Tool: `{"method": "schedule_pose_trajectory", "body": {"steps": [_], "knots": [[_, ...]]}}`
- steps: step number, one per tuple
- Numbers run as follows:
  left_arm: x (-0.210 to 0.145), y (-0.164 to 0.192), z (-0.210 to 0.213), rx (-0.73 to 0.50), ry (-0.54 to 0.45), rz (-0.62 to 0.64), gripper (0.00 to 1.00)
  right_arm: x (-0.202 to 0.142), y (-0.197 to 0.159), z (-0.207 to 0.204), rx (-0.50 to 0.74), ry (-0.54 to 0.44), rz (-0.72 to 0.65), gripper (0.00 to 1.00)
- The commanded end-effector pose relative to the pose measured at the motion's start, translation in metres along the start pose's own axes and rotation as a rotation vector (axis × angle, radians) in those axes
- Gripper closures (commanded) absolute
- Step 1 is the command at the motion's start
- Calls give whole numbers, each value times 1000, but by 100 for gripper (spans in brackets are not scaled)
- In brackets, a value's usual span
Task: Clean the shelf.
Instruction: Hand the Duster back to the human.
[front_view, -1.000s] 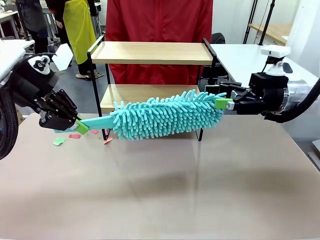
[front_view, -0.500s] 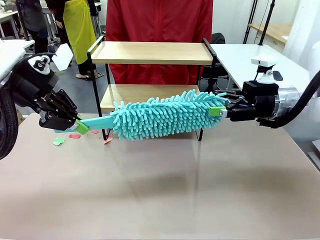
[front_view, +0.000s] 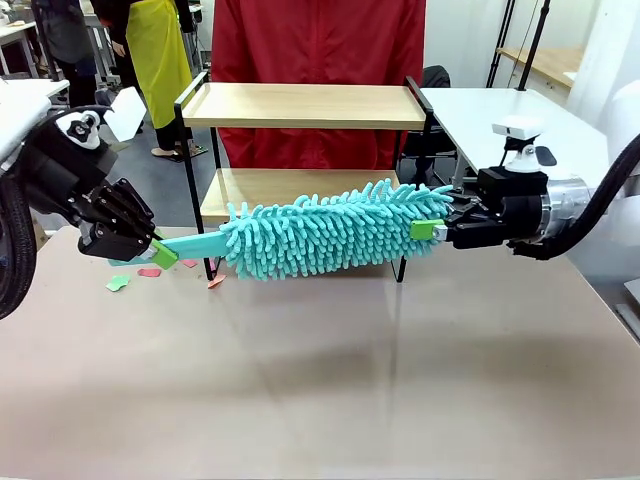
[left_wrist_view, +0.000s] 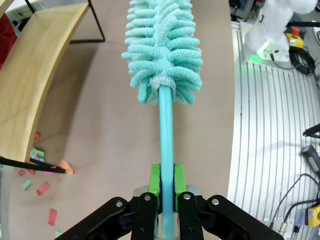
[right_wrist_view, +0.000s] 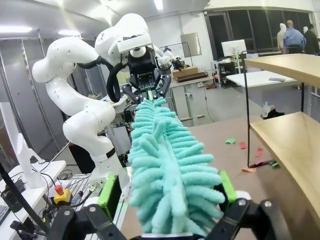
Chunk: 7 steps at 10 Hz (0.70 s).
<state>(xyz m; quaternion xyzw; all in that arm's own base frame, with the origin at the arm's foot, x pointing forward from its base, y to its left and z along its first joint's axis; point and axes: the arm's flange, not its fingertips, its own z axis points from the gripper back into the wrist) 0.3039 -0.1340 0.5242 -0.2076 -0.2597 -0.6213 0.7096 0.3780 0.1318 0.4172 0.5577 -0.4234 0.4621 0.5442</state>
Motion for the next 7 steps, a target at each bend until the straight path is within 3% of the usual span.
{"method": "schedule_pose_trajectory", "body": {"steps": [1, 2, 3, 4, 5, 7], "knots": [[2, -1, 2, -5, -25, -4, 87, -2, -2, -6, -9, 34, 19, 60], [2, -1, 2, -5, -25, -4, 87, -2, -2, -6, -12, 43, 21, 60], [2, -1, 2, -5, -25, -4, 87, -1, -3, -6, -9, 50, 21, 100], [2, -1, 2, -5, -25, -4, 87, -1, -2, -6, 4, 69, 17, 65], [2, -1, 2, -5, -25, -4, 87, -1, -2, -6, 12, 79, 15, 100], [2, -1, 2, -5, -25, -4, 87, 0, -2, -5, 23, 87, 12, 100]]}}
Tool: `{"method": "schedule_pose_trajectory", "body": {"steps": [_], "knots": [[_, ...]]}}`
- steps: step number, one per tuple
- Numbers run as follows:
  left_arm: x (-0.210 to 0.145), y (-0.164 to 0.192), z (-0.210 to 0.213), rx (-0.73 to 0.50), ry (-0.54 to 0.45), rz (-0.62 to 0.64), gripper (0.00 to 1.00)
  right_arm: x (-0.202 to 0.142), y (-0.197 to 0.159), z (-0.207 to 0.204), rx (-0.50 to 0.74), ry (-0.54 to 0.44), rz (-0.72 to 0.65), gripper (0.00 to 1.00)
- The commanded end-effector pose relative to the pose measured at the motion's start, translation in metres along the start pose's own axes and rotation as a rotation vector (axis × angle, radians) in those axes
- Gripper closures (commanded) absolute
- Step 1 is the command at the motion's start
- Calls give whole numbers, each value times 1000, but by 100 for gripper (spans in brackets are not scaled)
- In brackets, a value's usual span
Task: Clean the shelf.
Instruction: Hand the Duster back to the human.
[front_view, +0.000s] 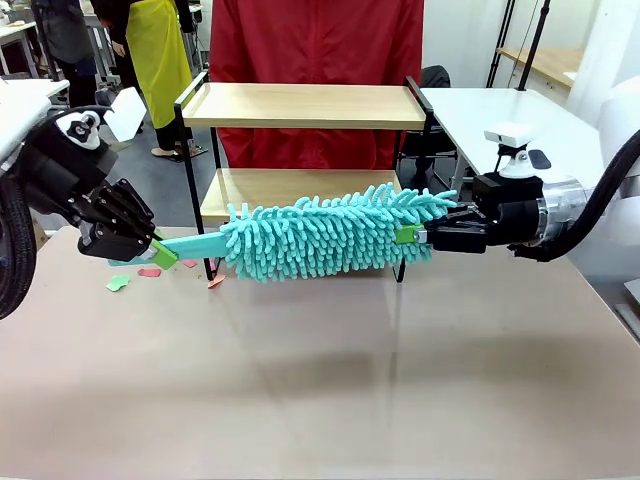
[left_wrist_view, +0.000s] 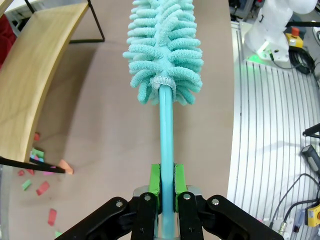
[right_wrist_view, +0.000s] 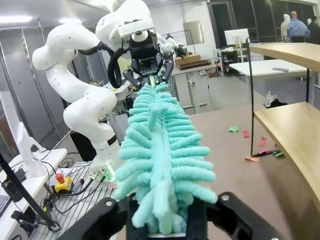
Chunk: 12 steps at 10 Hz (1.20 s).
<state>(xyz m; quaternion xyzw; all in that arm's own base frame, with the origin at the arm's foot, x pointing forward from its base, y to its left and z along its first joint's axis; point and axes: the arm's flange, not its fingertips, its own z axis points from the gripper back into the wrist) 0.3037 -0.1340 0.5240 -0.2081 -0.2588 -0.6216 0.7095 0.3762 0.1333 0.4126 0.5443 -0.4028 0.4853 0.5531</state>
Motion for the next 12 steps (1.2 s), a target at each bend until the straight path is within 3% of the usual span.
{"method": "schedule_pose_trajectory", "body": {"steps": [1, 5, 6, 7, 8, 9, 11, 12], "knots": [[2, -1, 2, -3, -25, -4, 87, 6, -3, -3, 11, 17, 6, 100], [2, -1, 2, -3, -25, -4, 87, 6, 0, -2, 14, 20, 49, 100], [2, -1, 2, -3, -25, -4, 87, 8, -1, -1, 54, -21, 15, 100], [0, 0, 0, 0, 0, 1, 29, 4, -1, 0, 4, 7, 11, 100], [1, 0, 4, -10, -32, -1, 30, 4, -1, 0, 4, 7, 11, 100], [1, -1, 11, -24, -86, -5, 0, 4, -1, 0, 4, 7, 11, 100], [-6, 0, 34, -19, -232, 12, 0, 4, -1, 0, 4, 7, 11, 100], [-14, 1, 50, -11, -292, 18, 6, 4, -1, 0, 4, 7, 11, 100]]}}
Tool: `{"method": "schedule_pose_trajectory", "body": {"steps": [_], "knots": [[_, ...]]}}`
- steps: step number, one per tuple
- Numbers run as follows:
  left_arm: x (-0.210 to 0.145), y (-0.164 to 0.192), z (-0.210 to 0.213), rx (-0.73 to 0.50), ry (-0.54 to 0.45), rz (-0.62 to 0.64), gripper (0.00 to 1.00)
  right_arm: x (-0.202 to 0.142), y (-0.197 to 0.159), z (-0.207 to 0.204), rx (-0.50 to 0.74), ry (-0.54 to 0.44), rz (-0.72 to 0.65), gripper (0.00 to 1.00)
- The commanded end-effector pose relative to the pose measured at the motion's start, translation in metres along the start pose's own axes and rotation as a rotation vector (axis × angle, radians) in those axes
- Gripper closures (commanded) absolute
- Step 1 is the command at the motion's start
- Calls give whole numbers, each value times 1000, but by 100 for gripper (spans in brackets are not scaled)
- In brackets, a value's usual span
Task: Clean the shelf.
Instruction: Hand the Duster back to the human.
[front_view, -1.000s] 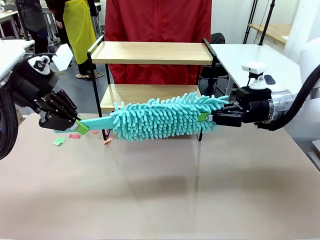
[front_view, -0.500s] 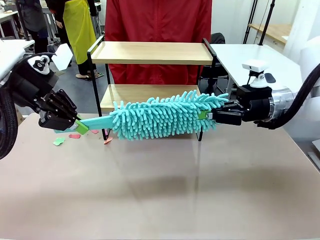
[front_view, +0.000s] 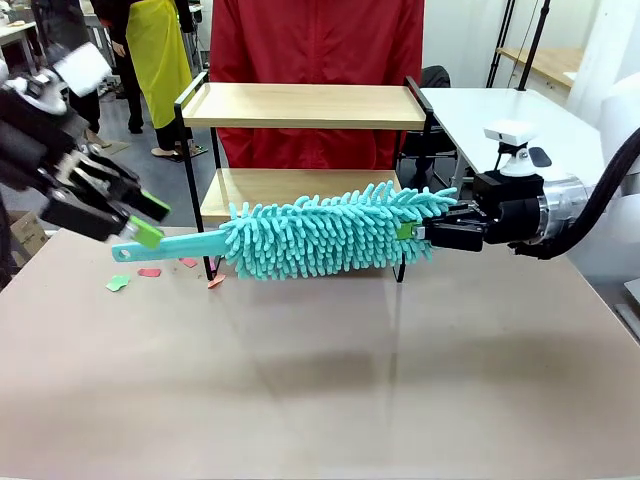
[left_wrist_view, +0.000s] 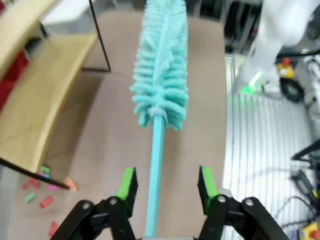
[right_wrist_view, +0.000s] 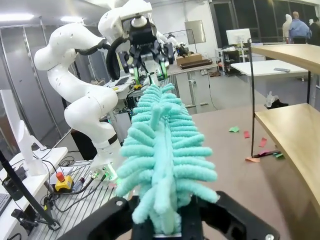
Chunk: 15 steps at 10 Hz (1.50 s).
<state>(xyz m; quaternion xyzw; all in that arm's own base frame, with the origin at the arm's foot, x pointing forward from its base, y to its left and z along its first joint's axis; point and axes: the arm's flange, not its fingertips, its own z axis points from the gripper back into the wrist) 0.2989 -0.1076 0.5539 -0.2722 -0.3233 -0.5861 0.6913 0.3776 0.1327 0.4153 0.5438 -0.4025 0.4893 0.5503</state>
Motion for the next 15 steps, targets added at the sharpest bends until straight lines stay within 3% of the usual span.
{"method": "schedule_pose_trajectory", "body": {"steps": [1, 3, 5, 8, 11, 12, 15], "knots": [[-18, 4, 30, 3, -123, -14, 0, 1, 0, -1, -2, 4, 3, 100], [-44, 9, 70, 20, -186, -26, 0, 1, 0, -1, -2, 4, 3, 100], [-99, 20, 119, -12, -318, -73, 0, 1, 0, -1, -2, 4, 3, 100], [-146, 23, 153, -2, -321, -65, 0, 1, 0, -1, -2, 4, 3, 100], [-155, 15, 156, 9, -328, -53, 0, 1, 0, -1, -2, 4, 3, 100], [-155, 15, 156, 9, -328, -53, 0, -1, 0, 0, -1, 1, -1, 84], [-155, 15, 156, 9, -328, -53, 0, 77, 22, 25, -125, -260, 95, 84]]}}
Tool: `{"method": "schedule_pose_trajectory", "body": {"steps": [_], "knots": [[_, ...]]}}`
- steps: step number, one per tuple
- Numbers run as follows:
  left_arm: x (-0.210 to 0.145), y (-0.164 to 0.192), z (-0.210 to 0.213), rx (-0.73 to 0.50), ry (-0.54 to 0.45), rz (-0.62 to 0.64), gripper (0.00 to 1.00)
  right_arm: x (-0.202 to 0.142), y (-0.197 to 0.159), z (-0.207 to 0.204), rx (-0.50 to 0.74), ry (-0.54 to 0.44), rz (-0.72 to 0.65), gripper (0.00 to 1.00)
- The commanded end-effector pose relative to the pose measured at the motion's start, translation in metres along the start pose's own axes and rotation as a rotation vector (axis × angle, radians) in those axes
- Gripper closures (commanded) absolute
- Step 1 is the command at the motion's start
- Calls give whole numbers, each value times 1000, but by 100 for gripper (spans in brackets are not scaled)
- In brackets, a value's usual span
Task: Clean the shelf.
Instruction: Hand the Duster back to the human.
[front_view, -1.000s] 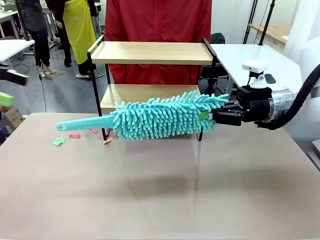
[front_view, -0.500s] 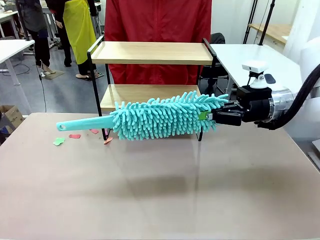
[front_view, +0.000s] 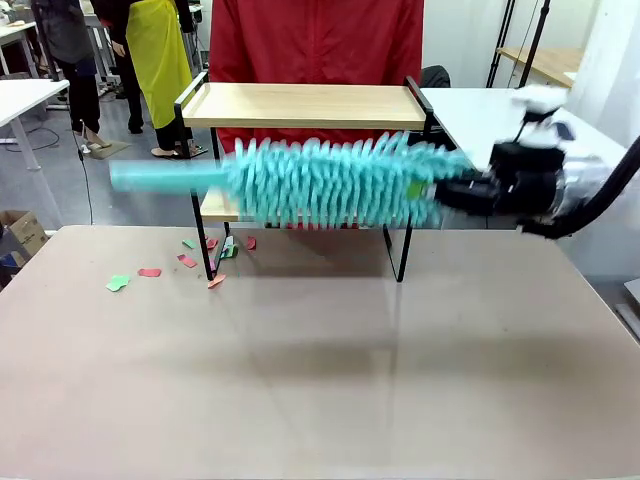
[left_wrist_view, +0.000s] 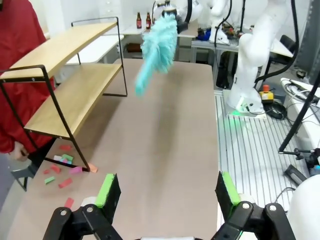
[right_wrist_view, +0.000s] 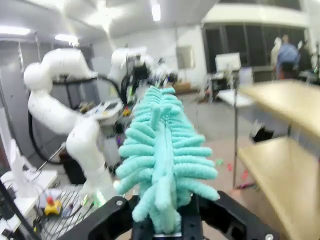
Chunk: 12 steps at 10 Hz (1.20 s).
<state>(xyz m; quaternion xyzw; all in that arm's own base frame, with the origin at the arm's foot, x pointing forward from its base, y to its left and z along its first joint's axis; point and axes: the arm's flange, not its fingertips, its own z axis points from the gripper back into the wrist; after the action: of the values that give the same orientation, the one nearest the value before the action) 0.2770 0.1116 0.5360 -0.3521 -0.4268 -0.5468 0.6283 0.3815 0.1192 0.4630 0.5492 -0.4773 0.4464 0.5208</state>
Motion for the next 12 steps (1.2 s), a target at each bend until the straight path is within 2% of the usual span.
{"method": "schedule_pose_trajectory", "body": {"steps": [1, 3, 5, 9, 11, 12], "knots": [[0, 1, -1, 3, -28, -29, 0, 64, 24, 20, -150, -221, 90, 84], [0, 1, -1, 3, -28, -29, 0, 92, 32, 56, -389, -332, 188, 84], [0, 1, -1, 3, -28, -29, 0, 102, 41, 92, -591, -404, 226, 84], [0, 1, -1, 3, -28, -29, 0, 100, 55, 184, -1083, -386, 206, 84], [0, 1, -1, 3, -28, -29, 0, 86, 55, 222, -1291, -300, 232, 84], [0, 1, -1, 3, -28, -29, 0, 79, 55, 230, -1341, -263, 233, 84]]}}
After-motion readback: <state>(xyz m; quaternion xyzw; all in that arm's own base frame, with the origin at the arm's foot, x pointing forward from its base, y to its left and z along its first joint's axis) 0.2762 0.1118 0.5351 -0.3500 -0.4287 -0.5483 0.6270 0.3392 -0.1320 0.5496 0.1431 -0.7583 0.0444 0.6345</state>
